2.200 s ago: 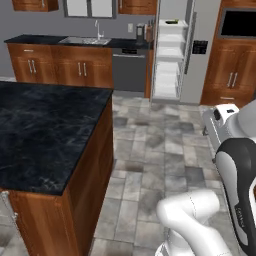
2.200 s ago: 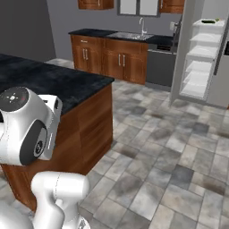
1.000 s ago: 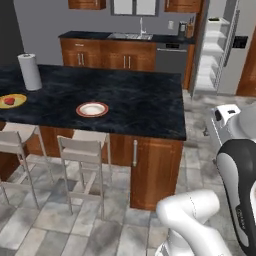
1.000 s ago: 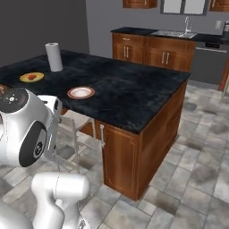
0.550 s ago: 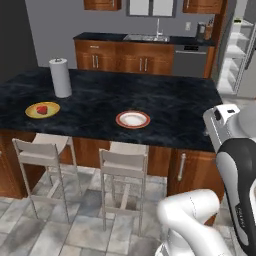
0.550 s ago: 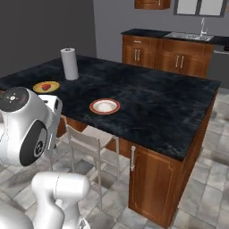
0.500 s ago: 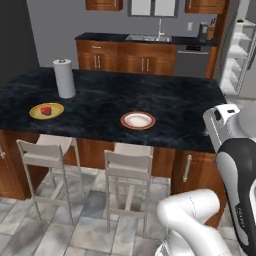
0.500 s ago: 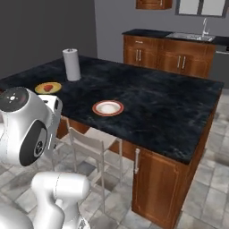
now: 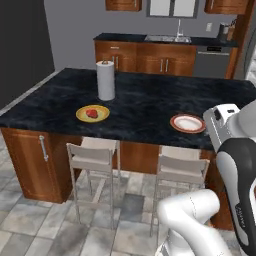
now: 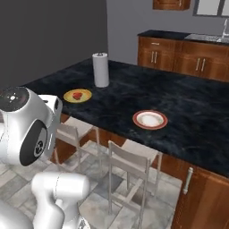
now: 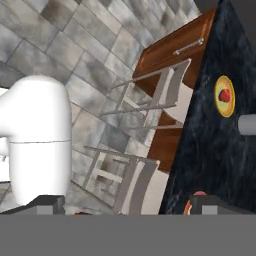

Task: Transport the steak and cucumber to the fridge. Place the steak on the rack containing meat and place the cucumber on the rack containing the vegetable, ensuring meats and vegetables are on different racks.

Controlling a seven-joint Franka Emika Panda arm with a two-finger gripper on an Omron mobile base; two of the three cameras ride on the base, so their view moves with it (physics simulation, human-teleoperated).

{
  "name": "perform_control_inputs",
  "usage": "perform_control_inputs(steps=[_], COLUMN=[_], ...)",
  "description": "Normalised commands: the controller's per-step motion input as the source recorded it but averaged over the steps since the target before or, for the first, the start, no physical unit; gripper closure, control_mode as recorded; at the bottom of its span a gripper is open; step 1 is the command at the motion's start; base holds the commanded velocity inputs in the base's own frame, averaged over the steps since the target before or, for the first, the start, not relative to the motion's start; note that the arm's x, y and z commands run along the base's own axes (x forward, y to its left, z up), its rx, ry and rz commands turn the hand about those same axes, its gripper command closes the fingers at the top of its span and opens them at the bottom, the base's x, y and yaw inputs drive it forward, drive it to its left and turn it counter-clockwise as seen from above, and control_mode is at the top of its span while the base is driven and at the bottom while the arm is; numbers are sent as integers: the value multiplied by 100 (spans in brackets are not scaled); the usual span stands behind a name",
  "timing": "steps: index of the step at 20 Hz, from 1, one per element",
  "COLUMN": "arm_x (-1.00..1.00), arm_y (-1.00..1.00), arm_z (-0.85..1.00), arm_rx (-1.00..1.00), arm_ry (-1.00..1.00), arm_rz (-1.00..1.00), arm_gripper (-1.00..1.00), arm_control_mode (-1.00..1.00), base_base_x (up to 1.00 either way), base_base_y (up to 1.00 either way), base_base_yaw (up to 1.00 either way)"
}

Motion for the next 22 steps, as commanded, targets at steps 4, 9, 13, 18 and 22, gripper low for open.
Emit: perform_control_inputs(steps=[4,9,13,18,22], arm_x=[0,0,0,0,0], arm_y=[0,0,0,0,0], arm_z=[0,0,0,0,0], arm_rx=[0,0,0,0,0], arm_ry=[0,0,0,0,0], arm_rz=[0,0,0,0,0], arm_gripper=[-100,-100,-100,-100,-100], arm_control_mode=[100,100,100,100,100], base_base_x=[50,95,100,98,91], base_base_y=[100,100,74,1,-14], base_base_yaw=[0,0,0,0,-3])
